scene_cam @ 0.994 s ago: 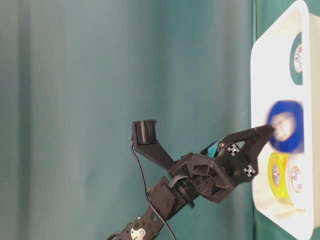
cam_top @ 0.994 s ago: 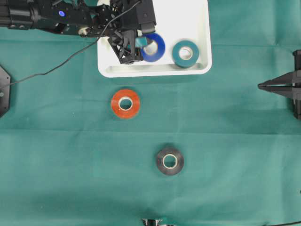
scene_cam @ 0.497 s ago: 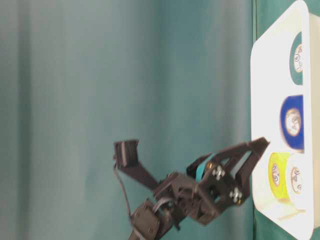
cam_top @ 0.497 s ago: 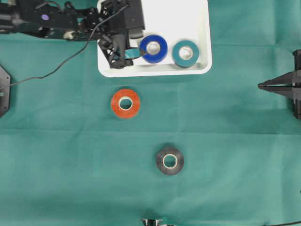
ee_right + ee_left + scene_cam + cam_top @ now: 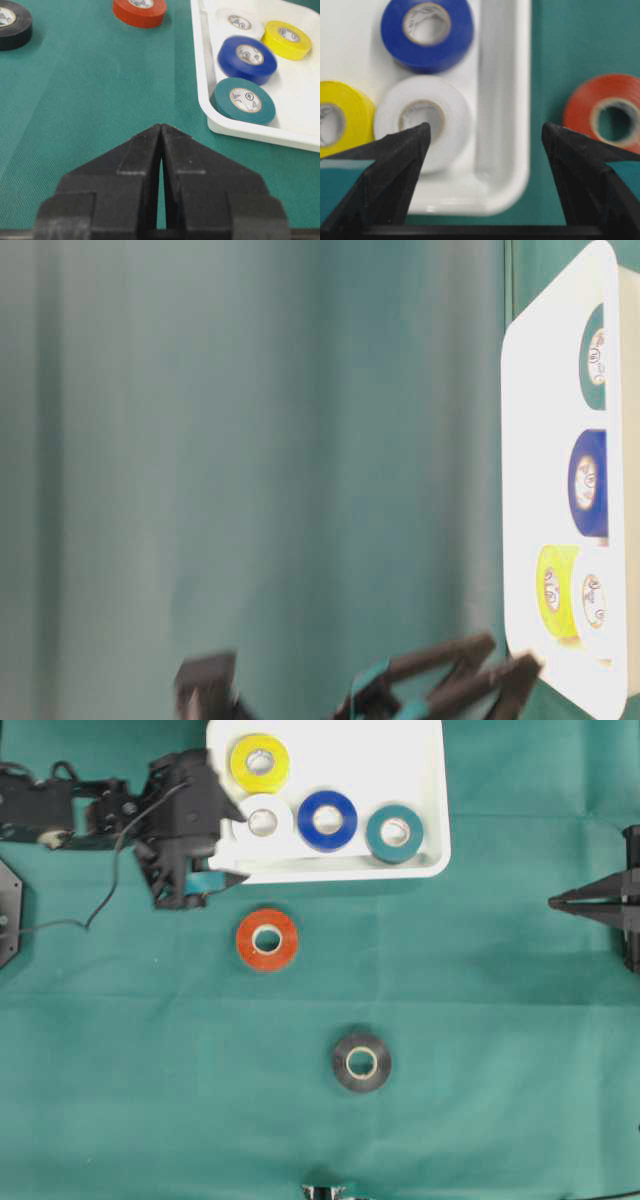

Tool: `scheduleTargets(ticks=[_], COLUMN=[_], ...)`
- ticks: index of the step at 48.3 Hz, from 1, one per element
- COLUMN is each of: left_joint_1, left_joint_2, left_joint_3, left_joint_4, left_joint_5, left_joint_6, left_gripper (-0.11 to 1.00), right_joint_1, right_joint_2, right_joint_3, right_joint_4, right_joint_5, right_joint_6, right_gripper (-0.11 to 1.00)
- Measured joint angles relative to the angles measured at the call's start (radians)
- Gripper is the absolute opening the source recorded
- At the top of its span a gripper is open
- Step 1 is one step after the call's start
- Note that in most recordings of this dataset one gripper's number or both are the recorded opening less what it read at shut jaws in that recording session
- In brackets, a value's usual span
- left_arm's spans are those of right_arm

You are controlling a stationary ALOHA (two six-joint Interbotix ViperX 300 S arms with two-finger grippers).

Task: Put the tape into the white case with the left arm.
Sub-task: 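Retract the left gripper from the tray to the left side, then reach the left gripper past the red roll to the black tape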

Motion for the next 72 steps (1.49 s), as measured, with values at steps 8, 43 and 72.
scheduleTargets(ticks=[8, 43, 72], left_joint_1=[-0.037, -0.170, -0.210], left_joint_2=[-0.114, -0.489, -0.693], left_joint_3=[0.080, 0.344, 0.445], left_joint_4=[0.000, 0.000, -0.002], left_joint_5=[-0.048, -0.081, -0.092], left_joint_6=[0.000, -0.146, -0.146], left_gripper=[0.90, 0.89, 0.89], right_joint_1=[0.000, 0.000, 0.000], right_joint_2=[-0.002, -0.002, 0.000], right_joint_3=[0.002, 0.002, 0.002], right_joint_4=[0.000, 0.000, 0.000], right_joint_5=[0.000, 0.000, 0.000], right_joint_6=[0.000, 0.000, 0.000], right_gripper=[-0.09, -0.09, -0.09])
